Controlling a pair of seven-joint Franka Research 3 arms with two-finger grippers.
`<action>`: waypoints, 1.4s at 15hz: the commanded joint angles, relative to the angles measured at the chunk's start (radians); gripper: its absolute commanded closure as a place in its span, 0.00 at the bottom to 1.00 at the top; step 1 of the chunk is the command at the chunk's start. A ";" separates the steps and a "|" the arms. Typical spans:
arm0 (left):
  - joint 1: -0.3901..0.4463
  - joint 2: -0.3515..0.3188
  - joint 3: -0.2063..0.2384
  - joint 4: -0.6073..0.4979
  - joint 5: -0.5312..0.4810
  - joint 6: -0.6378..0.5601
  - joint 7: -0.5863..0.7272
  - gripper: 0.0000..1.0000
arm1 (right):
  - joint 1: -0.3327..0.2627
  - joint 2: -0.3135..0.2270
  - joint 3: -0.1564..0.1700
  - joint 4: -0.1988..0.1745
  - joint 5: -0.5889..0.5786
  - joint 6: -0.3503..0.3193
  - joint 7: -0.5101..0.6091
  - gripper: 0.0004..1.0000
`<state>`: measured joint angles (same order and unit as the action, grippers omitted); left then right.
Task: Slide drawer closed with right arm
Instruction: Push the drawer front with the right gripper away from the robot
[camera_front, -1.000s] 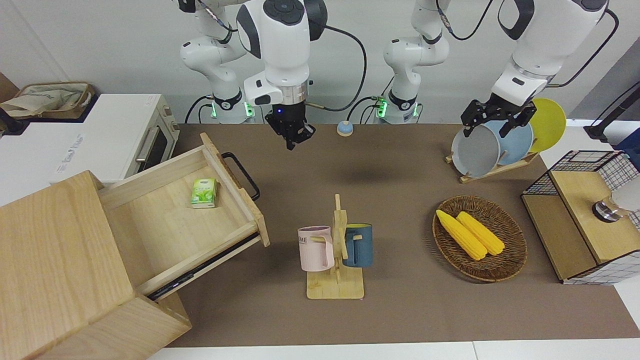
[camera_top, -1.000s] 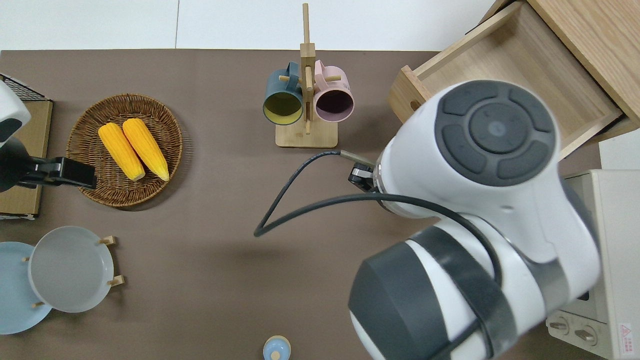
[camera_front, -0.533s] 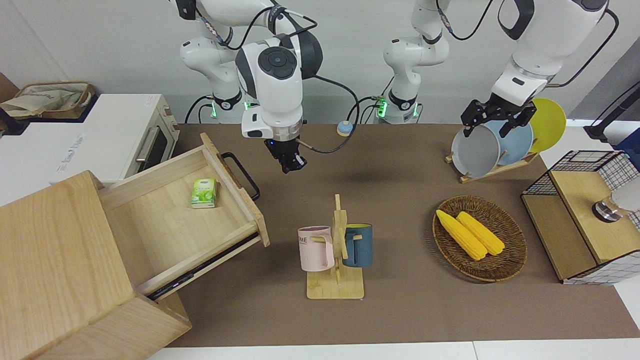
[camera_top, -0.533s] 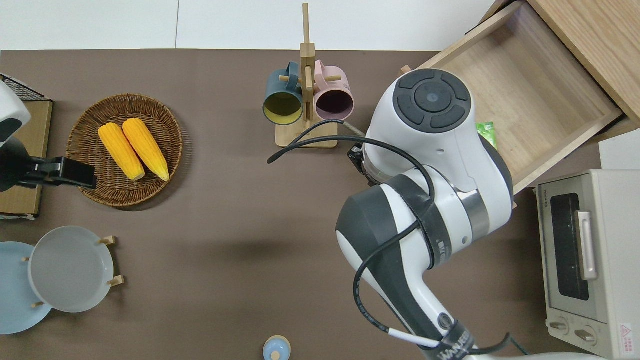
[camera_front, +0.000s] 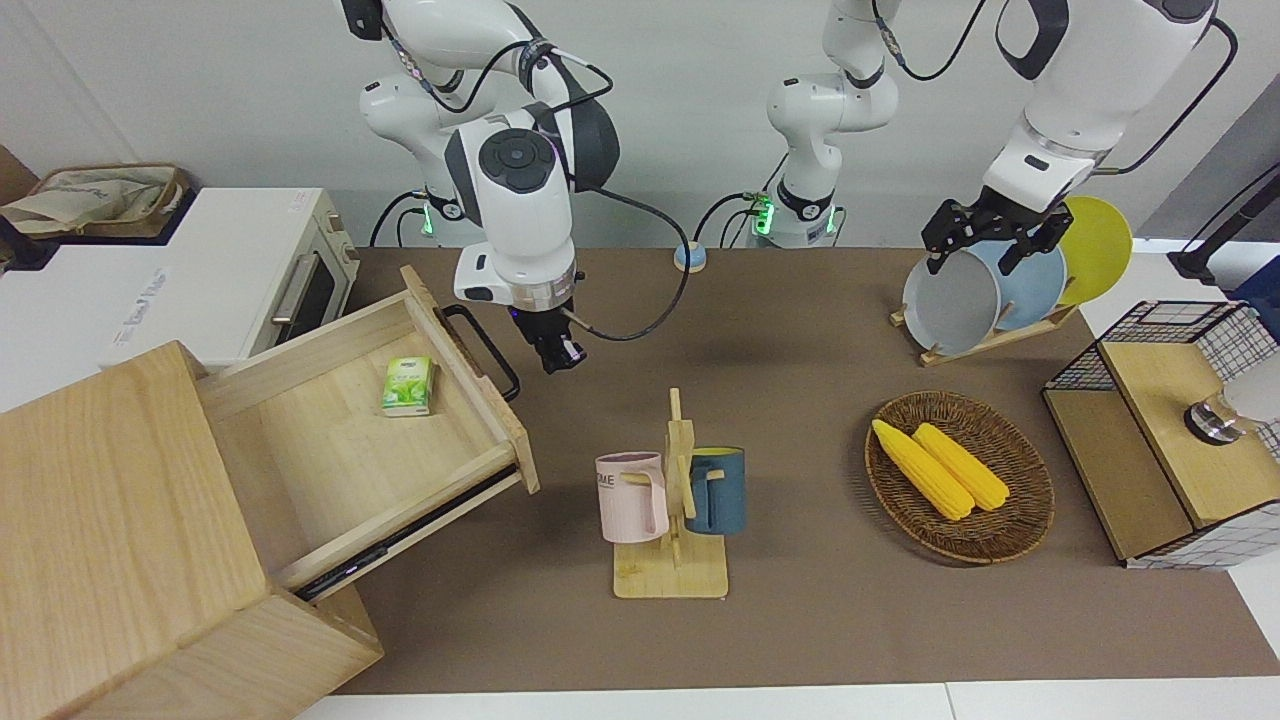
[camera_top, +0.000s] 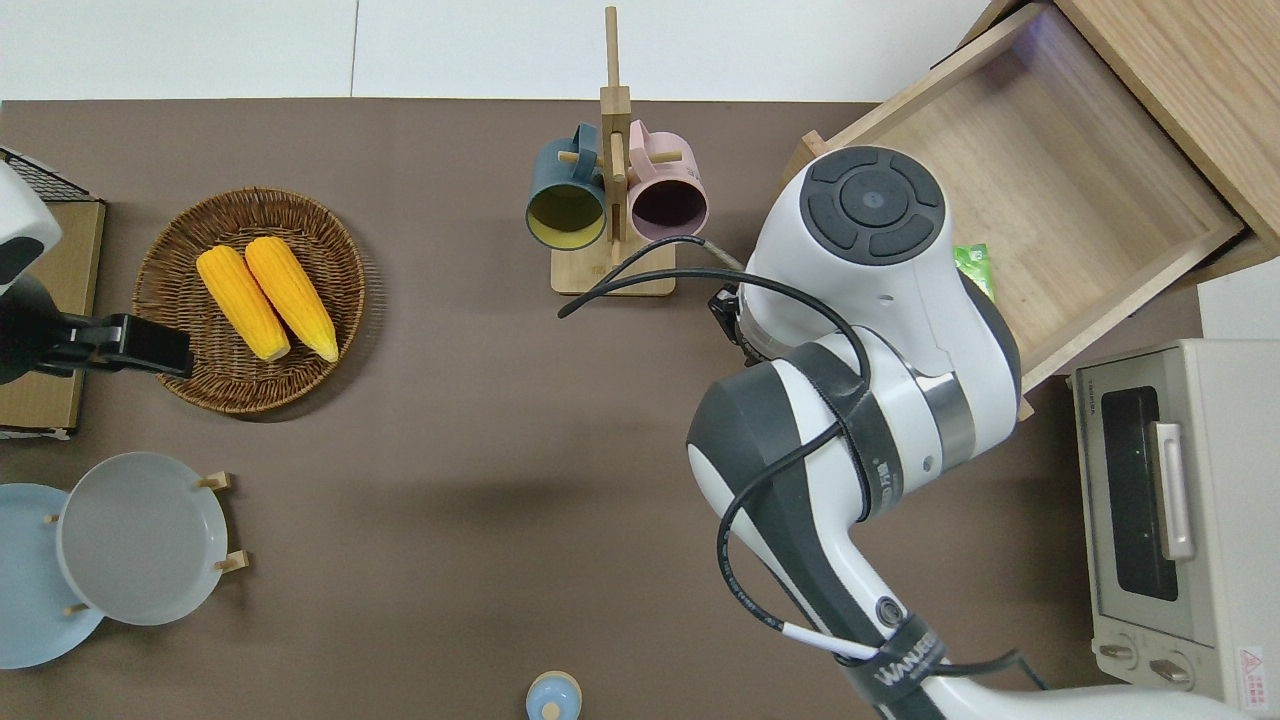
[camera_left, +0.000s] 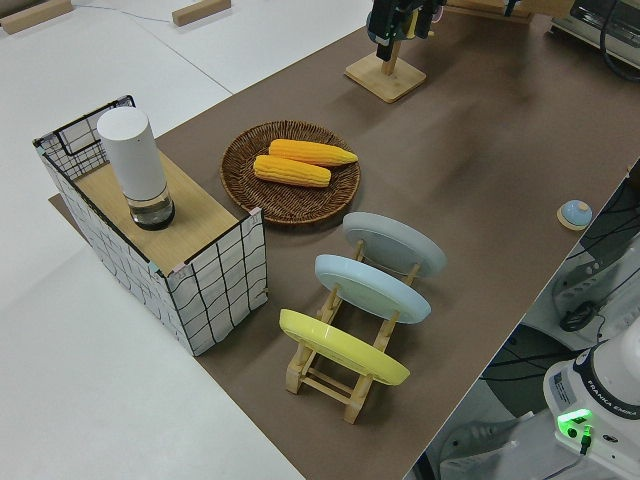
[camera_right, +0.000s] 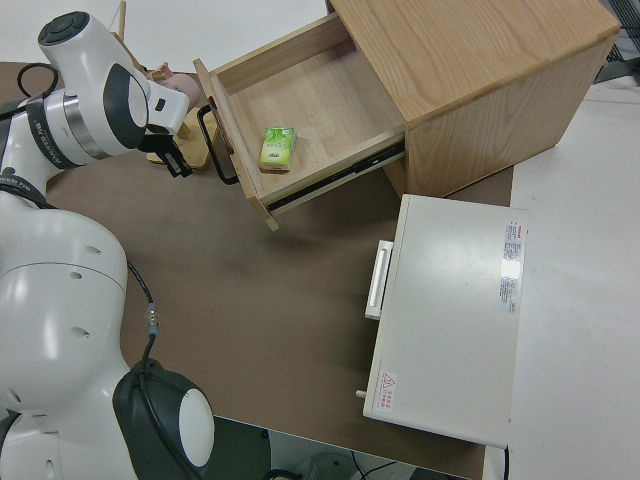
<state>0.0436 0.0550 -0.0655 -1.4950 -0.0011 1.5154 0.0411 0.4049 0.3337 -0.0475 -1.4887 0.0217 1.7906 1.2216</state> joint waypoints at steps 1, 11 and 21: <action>-0.005 -0.004 0.000 0.010 0.018 -0.018 -0.010 0.01 | -0.028 -0.021 0.012 -0.028 0.015 0.048 0.012 1.00; -0.005 -0.004 0.000 0.009 0.018 -0.018 -0.010 0.01 | -0.095 -0.006 0.020 -0.002 0.007 0.062 -0.025 1.00; -0.005 -0.004 0.000 0.009 0.018 -0.018 -0.010 0.01 | -0.172 0.059 0.021 0.077 -0.011 0.047 -0.054 1.00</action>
<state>0.0436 0.0550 -0.0655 -1.4950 -0.0011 1.5154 0.0411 0.2762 0.3578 -0.0429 -1.4531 0.0186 1.8337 1.1935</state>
